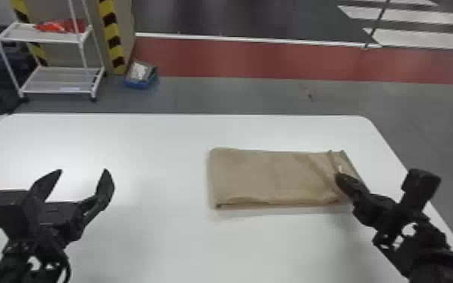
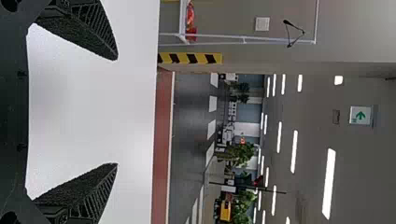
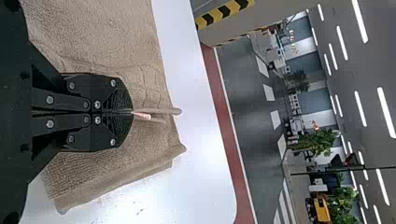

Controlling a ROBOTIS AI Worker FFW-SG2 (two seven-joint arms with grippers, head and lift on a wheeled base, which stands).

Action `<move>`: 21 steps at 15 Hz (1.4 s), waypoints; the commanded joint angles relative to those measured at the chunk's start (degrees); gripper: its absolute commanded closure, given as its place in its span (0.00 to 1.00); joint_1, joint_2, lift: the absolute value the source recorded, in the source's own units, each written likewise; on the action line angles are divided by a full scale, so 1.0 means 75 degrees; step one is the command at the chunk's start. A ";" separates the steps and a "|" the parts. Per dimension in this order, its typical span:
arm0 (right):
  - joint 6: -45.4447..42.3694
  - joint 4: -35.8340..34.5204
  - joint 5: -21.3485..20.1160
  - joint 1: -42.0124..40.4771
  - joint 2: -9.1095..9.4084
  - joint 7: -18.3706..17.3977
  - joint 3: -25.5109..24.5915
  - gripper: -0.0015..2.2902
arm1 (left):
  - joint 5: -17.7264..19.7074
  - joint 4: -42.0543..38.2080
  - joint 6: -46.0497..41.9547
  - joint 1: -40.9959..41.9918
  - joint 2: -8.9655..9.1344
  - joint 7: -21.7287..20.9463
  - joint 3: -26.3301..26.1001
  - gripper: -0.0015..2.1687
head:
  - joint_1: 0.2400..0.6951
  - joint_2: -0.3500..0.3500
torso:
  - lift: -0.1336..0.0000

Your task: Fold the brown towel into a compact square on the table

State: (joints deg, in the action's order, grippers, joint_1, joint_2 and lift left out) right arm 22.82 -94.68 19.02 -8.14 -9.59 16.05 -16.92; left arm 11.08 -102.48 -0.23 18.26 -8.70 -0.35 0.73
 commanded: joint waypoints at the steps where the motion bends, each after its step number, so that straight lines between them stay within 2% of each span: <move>1: 0.0117 -0.0571 0.0159 -0.0086 0.0001 0.0005 -0.0100 0.59 | 0.0000 0.0012 0.0002 -0.0044 0.0023 0.0000 -0.0062 0.03 | 1.00 0.34 | 0.08; 3: 0.0656 -0.1637 0.0335 -0.0332 0.0013 -0.0007 -0.0323 0.59 | -0.0024 0.0141 0.0096 -0.0114 0.0023 0.0012 -0.0085 0.03 | 1.00 0.34 | 0.08; 5: 0.1265 -0.2047 0.0429 -0.0297 0.0013 -0.0019 -0.0721 0.59 | -0.0047 0.0164 0.0096 -0.0138 0.0035 0.0023 -0.0120 0.03 | 1.00 0.34 | 0.08; 7: 0.1523 -0.2012 0.0242 -0.0180 -0.0046 0.0005 -0.0956 0.59 | -0.0036 0.0164 0.0073 -0.0126 0.0023 0.0059 -0.0120 0.03 | 1.00 0.32 | 0.08; 9: 0.1172 -0.1321 -0.0192 -0.0215 -0.0069 0.0028 -0.0827 0.59 | -0.0036 0.0211 0.0073 -0.0126 0.0023 0.0059 -0.0108 0.03 | 1.00 0.29 | 0.08; 10: 0.0750 -0.0887 -0.0180 -0.0157 -0.0069 0.0052 -0.0827 0.59 | -0.0047 0.0211 0.0073 -0.0126 0.0023 0.0059 -0.0108 0.03 | 1.00 0.28 | 0.08; 12: 0.0515 -0.0606 -0.0180 -0.0063 -0.0081 0.0216 -0.0862 0.59 | -0.0047 0.0211 0.0073 -0.0126 0.0035 0.0059 -0.0155 0.03 | 1.00 0.26 | 0.08; 14: 0.0515 -0.0723 -0.0040 -0.0075 -0.0116 0.0239 -0.0885 0.59 | -0.0082 0.0223 0.0096 -0.0138 0.0035 0.0059 -0.0190 0.03 | 1.00 0.25 | 0.08; 17: 0.0609 -0.1555 0.0394 -0.0297 -0.0104 0.0309 -0.1096 0.59 | -0.0223 0.0164 0.0167 -0.0138 0.0012 0.0094 -0.0261 0.03 | 1.00 0.24 | 0.08; 19: 0.1007 -0.1485 0.0347 -0.0051 -0.0151 0.0286 -0.1401 0.59 | -0.0329 0.0023 0.0260 -0.0055 0.0000 0.0164 -0.0284 0.03 | 1.00 0.24 | 0.08; 21: 0.1265 -0.1110 0.0148 0.0090 -0.0327 0.0309 -0.1377 0.59 | -0.0317 0.0023 0.0260 -0.0009 0.0000 0.0164 -0.0249 0.03 | 1.00 0.21 | 0.08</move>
State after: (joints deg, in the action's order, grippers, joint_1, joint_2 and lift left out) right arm 31.01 -104.89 21.03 -8.18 -11.16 18.29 -27.29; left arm 8.67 -102.21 1.68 17.94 -8.70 0.90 -1.27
